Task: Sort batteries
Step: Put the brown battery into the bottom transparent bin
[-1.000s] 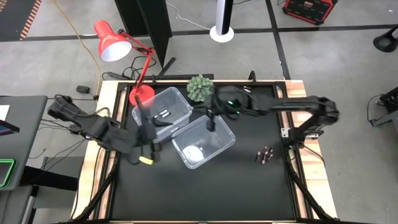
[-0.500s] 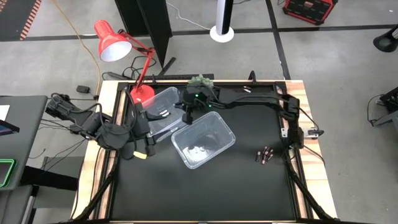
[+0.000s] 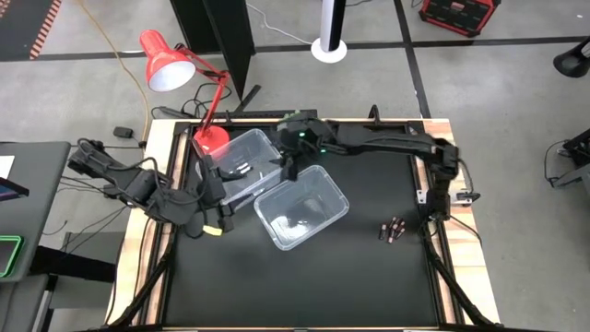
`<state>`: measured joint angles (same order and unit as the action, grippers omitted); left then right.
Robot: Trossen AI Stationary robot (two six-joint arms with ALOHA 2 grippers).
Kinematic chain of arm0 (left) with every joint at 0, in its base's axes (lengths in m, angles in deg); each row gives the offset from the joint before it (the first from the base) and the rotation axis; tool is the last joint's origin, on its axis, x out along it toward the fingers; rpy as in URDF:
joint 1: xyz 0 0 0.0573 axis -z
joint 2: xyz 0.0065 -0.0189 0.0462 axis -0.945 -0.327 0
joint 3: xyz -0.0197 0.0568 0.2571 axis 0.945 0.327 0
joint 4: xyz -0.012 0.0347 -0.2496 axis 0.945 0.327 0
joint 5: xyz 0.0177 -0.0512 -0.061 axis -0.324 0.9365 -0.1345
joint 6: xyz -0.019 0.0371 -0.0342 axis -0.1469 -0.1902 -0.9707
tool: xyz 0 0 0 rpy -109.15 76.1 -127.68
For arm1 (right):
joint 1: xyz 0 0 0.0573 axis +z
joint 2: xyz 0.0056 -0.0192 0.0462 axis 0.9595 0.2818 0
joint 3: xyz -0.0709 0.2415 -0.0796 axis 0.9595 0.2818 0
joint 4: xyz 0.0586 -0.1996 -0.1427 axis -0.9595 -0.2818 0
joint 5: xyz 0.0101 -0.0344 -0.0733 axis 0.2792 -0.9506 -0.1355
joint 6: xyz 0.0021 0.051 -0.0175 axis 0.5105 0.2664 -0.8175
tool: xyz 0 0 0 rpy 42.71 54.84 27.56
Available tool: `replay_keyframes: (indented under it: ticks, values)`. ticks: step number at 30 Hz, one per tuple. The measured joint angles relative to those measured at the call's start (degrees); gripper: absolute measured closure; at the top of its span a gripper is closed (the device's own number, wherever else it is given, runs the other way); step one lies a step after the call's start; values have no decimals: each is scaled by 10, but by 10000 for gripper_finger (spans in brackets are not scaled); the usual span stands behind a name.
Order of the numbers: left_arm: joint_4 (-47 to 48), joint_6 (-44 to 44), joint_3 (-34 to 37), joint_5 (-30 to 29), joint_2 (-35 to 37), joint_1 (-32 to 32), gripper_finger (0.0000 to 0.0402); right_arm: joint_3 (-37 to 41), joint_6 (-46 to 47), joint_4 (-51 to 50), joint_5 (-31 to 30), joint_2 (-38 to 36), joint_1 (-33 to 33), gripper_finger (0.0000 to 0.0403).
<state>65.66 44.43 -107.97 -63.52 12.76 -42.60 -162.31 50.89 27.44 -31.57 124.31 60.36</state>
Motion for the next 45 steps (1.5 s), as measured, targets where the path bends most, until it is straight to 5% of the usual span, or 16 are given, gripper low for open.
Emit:
replay_keyframes:
  ticks: [5, 12, 23, 31, 36, 45]
  values:
    - [-49, -23, 67, 0, 0, -1, 182, 41, -10, -54, -48, -103, 4, 129]
    - [-246, 50, 171, 6, 0, -5, 182, 174, 46, -63, -86, -271, 19, 129]
    - [-339, 76, 216, 46, 0, -55, 182, 393, 332, -273, -243, -503, 164, 129]
    - [-338, 64, 216, 52, -12, -77, 182, 496, 625, -364, -265, -515, 284, 129]
    - [-336, 68, 216, 54, -17, -79, 182, 541, 795, -391, -225, -486, 346, 129]
    - [-335, 85, 216, 54, -17, -81, 182, 573, 973, -332, -185, -416, 426, 129]
